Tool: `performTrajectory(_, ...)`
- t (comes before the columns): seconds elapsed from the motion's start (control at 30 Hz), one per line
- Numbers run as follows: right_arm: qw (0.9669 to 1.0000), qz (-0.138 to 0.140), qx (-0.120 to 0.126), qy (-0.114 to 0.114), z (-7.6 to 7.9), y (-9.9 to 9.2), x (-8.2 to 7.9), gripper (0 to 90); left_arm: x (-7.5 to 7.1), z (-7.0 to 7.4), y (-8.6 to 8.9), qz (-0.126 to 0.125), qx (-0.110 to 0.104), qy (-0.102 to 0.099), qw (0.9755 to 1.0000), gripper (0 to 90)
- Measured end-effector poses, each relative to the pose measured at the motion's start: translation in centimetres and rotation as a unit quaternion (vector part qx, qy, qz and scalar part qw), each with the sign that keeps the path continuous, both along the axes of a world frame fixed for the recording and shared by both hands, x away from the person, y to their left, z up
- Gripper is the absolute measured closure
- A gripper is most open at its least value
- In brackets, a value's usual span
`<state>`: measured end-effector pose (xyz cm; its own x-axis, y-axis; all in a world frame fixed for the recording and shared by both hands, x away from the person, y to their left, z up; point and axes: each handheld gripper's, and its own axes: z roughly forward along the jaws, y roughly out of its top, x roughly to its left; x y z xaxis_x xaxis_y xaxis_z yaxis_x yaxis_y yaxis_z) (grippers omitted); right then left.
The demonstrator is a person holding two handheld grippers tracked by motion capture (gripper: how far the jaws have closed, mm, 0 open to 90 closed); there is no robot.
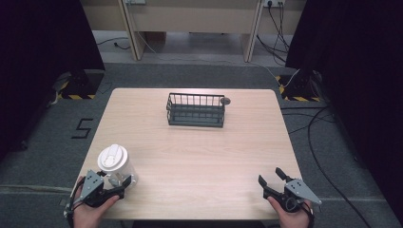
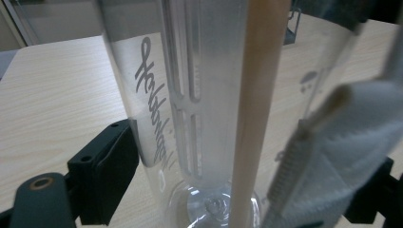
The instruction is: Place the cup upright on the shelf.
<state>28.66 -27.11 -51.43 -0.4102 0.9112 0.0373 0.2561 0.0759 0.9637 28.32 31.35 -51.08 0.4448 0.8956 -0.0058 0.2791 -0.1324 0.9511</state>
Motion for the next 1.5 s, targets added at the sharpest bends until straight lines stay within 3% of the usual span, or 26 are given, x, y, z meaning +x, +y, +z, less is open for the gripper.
performTrajectory(0.3, 1.0, -0.004, 0.001, 0.001, 0.0, -0.1, 0.0, 25.8, 0.8, 0.0, -0.1, -0.011, 0.002, -0.016, 0.9998, 14.5)
performTrajectory(0.97, 1.0, -0.002, 0.001, 0.002, 0.0, 0.0, 0.0, 26.2, 0.8, -0.1, -0.2, -0.032, -0.005, -0.017, 0.9993, 17.7)
performTrajectory(1.5, 1.0, -0.004, 0.003, 0.003, 0.0, -0.1, 0.0, 26.2, 1.4, 0.9, -0.8, -0.044, -0.003, -0.025, 0.9987, 17.8)
